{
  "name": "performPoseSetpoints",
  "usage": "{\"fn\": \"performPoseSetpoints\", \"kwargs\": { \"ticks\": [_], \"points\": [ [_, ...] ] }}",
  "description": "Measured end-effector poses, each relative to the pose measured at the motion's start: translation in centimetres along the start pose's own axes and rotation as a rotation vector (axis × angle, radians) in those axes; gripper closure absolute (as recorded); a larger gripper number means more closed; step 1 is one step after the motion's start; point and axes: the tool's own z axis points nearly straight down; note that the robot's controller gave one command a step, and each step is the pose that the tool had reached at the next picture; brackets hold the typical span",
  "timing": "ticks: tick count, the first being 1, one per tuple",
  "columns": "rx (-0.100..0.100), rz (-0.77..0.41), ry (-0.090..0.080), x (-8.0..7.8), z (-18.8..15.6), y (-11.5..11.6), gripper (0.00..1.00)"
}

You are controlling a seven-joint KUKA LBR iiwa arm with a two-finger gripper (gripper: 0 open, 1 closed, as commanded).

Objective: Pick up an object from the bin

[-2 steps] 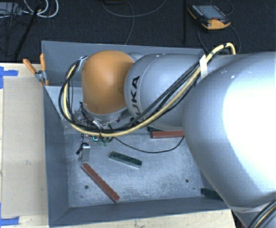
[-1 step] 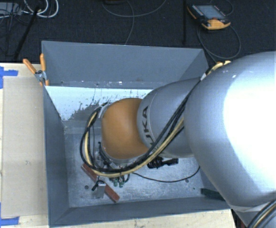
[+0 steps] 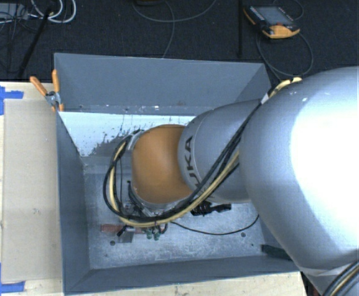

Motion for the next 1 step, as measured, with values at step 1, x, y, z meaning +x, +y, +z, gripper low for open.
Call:
{"fn": "performPoseSetpoints", "kwargs": {
  "ticks": [1],
  "points": [
    [-0.005, -0.007, -0.009, 2.09, -13.34, 1.20, 1.00]
  ]
}}
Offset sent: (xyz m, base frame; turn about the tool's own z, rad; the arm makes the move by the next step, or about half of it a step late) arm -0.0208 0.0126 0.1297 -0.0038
